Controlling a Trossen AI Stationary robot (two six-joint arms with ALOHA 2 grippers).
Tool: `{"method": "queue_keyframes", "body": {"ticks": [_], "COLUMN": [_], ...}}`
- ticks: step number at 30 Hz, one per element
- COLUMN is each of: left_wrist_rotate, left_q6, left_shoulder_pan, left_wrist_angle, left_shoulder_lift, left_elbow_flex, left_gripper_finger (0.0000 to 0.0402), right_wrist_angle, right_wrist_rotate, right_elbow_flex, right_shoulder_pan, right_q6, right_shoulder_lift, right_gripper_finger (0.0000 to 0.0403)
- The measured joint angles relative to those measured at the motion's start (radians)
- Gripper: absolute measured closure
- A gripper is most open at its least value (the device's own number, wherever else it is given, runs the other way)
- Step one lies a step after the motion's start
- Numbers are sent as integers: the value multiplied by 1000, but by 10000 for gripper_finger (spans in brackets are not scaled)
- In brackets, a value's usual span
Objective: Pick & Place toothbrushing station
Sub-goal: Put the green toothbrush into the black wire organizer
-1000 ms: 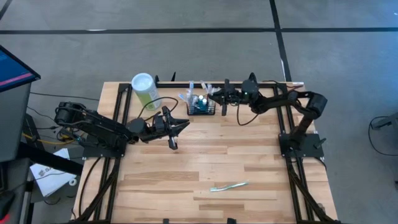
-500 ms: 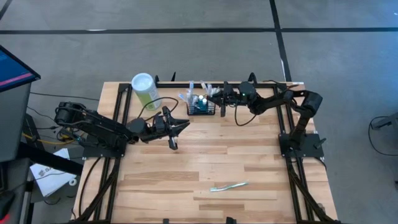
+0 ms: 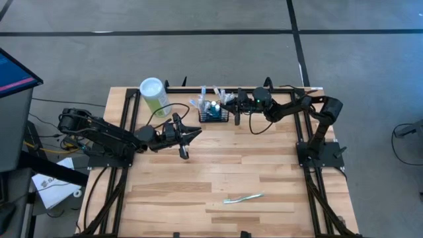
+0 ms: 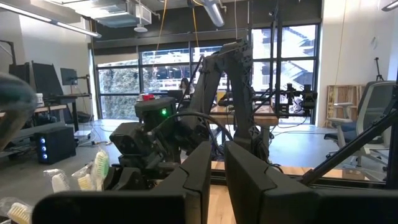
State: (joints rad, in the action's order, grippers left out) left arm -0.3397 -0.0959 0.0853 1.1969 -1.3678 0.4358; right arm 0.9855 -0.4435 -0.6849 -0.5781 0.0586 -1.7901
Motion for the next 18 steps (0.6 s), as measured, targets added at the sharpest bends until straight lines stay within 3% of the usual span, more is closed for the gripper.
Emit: {"method": "queue_keyframes", "body": {"ticks": [14, 18], "left_wrist_rotate": [0, 0], "left_q6": [4, 4], "left_shoulder_pan": [0, 0], "left_wrist_angle": [-1, -2], "left_shoulder_lift": [0, 0], "left_elbow_flex": [0, 0], "left_gripper_finger": [363, 363], "right_wrist_angle": [37, 59], "right_wrist_rotate": [16, 26], "right_elbow_flex": [2, 2], "right_shoulder_pan": [21, 19], "right_q6": [-4, 22], "right_shoulder_lift": [-56, -85], "right_gripper_finger": [390, 372]}}
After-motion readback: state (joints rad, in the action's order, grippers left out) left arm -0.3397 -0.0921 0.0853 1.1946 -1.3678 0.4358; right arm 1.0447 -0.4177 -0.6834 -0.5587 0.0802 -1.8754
